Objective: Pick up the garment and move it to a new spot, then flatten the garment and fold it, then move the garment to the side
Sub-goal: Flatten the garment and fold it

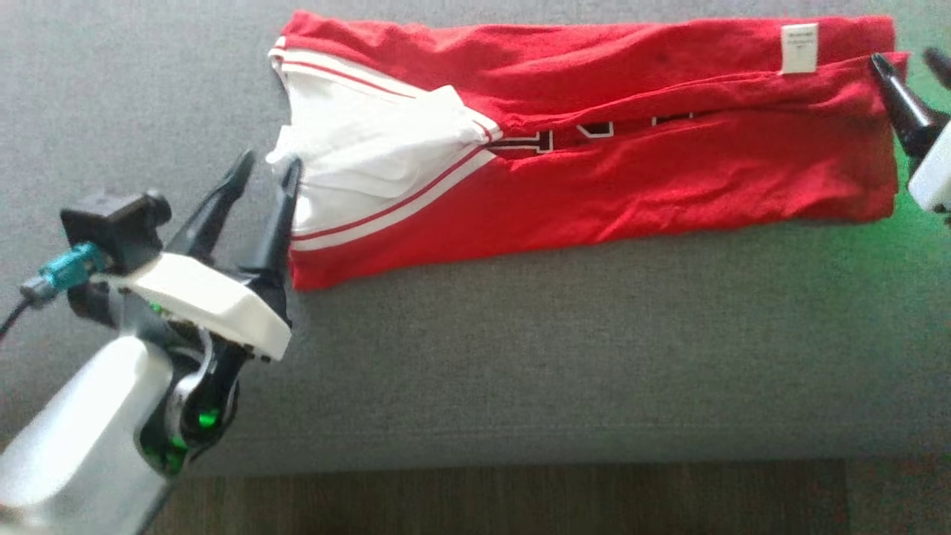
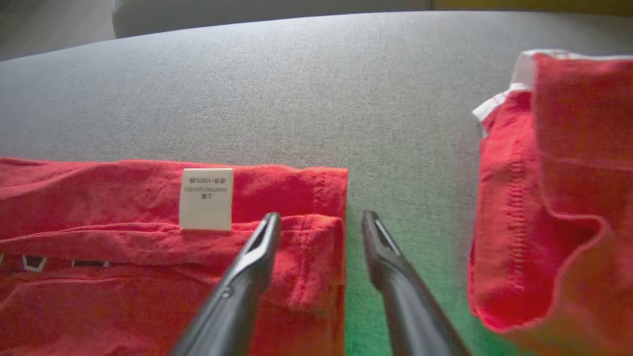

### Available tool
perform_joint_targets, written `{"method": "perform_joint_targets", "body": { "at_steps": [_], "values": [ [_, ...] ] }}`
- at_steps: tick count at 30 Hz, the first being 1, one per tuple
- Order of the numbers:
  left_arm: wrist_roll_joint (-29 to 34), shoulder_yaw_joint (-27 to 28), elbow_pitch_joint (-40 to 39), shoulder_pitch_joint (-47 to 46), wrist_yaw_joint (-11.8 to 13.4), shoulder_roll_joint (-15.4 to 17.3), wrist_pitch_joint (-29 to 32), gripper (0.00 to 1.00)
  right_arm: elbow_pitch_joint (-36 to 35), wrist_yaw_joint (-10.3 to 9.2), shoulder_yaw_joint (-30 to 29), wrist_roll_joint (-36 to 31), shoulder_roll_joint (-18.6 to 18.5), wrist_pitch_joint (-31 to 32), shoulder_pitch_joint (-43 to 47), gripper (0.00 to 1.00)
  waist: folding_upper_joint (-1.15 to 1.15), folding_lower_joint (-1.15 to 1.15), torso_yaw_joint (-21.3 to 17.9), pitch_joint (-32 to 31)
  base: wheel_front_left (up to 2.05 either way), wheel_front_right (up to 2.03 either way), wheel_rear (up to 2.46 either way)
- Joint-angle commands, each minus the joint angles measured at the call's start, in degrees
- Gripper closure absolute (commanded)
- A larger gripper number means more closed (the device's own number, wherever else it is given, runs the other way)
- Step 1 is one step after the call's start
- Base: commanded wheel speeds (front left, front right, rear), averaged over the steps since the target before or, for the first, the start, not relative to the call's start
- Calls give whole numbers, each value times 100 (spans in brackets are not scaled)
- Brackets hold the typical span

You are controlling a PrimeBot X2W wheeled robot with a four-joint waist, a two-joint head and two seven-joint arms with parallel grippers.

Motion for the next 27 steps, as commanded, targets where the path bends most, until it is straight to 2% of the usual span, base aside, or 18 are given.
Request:
{"method": "perform_joint_targets", "body": {
  "at_steps": [1, 5, 8, 13, 14, 17, 18, 22, 27],
  "values": [
    [30, 209, -95, 7, 75, 177, -42, 0, -274, -1, -34, -1, -34, 34, 126, 0, 0, 0, -4, -108, 0, 0, 0],
    [77, 252, -114, 170, 292, 140, -172, 0, -514, -1, -201, -106, -12, 17, 405, 0, 0, 0, -25, -366, 0, 0, 0],
    [203, 281, -168, 311, 522, 112, -346, 0, -732, -1, -369, -164, 136, -172, 594, 0, 0, 0, -48, -571, 0, 0, 0],
    [473, 379, -313, 626, 1019, -112, -708, 0, -1096, -1, -700, -357, 674, -735, 914, 0, 0, 0, -98, -849, 0, 0, 0],
    [608, 384, -368, 775, 1169, -272, -802, 0, -1217, -1, -761, -479, 904, -974, 1055, 0, 0, 0, -119, -938, 0, 0, 0],
    [923, 352, -422, 990, 1362, -523, -878, 0, -1335, -1, -811, -671, 1215, -1267, 1294, 0, 0, 0, -141, -1050, 0, 0, 0],
    [923, 352, -422, 990, 1362, -523, -878, 0, -1335, -1, -811, -671, 1215, -1267, 1294, 0, 0, 0, -141, -1050, 0, 0, 0],
    [1402, 373, -476, 1223, 1465, -889, -906, 0, -1310, -1, -868, -899, 1529, -1518, 1541, 0, 0, 0, -137, -1107, 0, 0, 0],
    [2106, 393, -518, 1392, 1395, -1307, -908, 0, -973, -1, -951, -1024, 1704, -1539, 1563, 0, 0, 0, -64, -1102, 0, 0, 0]
  ]
}}
